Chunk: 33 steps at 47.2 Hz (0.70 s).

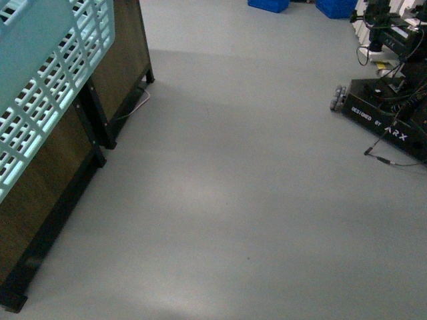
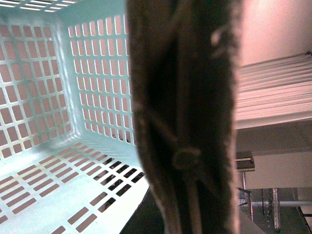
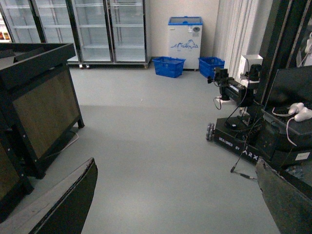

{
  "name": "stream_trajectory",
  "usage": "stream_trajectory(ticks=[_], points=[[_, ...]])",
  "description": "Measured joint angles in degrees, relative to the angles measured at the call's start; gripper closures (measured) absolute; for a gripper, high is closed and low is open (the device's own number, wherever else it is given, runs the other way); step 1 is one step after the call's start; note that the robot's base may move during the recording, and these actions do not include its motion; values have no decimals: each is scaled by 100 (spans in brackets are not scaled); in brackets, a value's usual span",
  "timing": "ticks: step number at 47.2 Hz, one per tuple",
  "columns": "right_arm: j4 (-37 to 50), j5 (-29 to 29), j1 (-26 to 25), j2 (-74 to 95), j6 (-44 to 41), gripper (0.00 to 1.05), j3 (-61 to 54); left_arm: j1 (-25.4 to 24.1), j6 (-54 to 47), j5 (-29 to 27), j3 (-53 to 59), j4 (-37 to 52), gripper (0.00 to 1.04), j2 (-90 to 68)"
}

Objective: Pick mango and avocado into basket

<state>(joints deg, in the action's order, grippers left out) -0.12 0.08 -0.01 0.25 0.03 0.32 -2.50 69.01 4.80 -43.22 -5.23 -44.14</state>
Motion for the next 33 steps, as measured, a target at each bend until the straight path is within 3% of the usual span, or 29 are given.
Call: stream_trajectory(ticks=[33], points=[[0, 0, 0, 0, 0, 8, 2, 0, 0, -11, -11, 0, 99, 20]])
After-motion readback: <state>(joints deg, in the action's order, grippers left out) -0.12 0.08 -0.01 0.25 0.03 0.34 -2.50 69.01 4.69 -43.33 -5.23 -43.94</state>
